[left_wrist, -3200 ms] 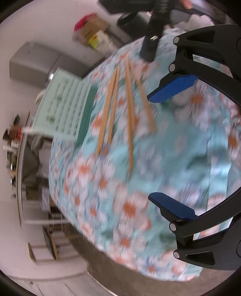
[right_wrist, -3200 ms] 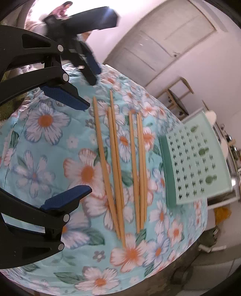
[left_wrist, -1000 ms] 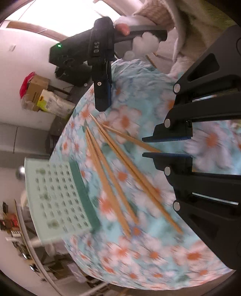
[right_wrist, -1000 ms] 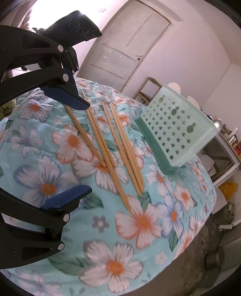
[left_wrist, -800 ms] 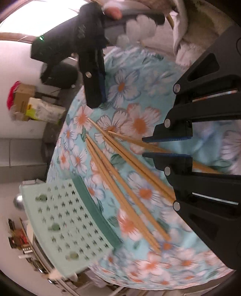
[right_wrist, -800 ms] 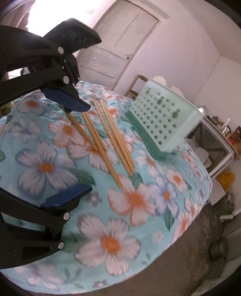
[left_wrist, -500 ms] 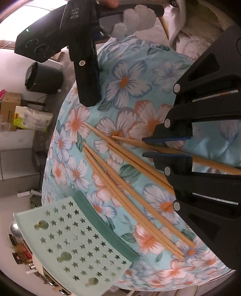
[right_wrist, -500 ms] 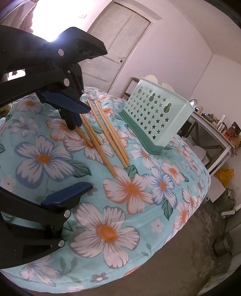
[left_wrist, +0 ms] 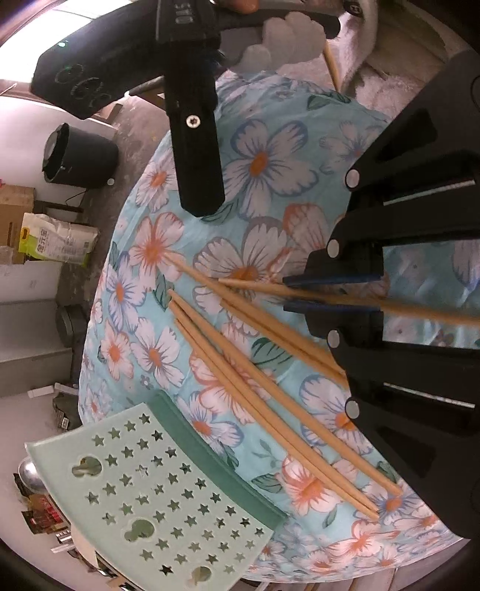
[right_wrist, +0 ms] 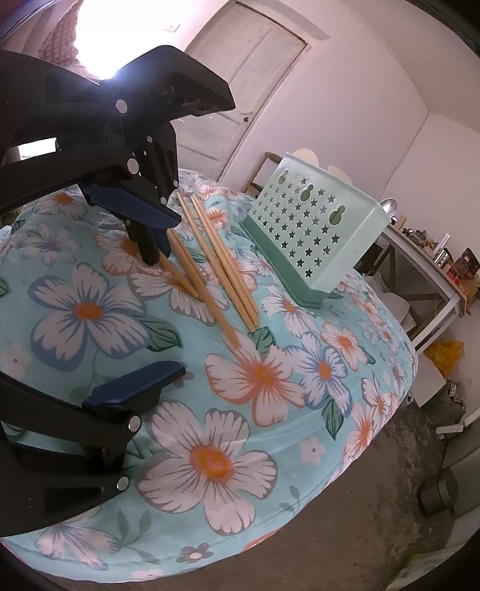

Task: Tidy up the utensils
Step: 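Grasp one wooden chopstick with the left gripper and lift it upright, then carry the chopstick toward the holder with left gripper while right gripper grasps another chopstick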

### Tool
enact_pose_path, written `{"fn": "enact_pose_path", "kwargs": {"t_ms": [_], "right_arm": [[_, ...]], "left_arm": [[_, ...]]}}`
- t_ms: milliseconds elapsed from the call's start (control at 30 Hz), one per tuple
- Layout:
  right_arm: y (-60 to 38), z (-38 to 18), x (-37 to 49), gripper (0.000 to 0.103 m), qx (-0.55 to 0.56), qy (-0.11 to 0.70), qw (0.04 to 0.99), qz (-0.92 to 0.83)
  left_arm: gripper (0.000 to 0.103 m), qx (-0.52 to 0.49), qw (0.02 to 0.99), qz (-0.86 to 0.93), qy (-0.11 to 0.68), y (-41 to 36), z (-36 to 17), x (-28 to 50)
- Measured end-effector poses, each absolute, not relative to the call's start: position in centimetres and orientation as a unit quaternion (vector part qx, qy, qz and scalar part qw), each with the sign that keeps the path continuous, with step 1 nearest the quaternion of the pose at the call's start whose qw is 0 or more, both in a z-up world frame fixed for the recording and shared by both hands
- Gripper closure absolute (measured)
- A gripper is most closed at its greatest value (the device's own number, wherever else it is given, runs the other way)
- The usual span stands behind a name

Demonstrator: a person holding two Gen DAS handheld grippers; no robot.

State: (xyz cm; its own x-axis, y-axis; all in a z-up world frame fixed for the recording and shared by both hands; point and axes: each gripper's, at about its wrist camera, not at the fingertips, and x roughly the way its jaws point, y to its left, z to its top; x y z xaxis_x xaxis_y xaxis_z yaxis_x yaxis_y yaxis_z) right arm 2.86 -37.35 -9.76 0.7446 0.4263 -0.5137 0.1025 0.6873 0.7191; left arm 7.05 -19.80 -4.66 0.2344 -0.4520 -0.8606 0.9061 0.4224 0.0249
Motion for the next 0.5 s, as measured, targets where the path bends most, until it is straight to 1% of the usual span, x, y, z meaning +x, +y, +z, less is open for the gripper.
{"fn": "enact_pose_path", "kwargs": {"t_ms": [333,500], "right_arm": [[-37.0,-9.8,3.1,0.031,0.372,0.348,0.856,0.082],[-37.0,-9.8,3.1,0.031,0.373,0.349,0.856,0.078]], "left_arm": [[0.098,0.175,0.781,-0.440,0.408,-14.5,0.5,7.9],[0.098,0.115,0.813,-0.419,0.387,-11.1,2.9,8.2]]}}
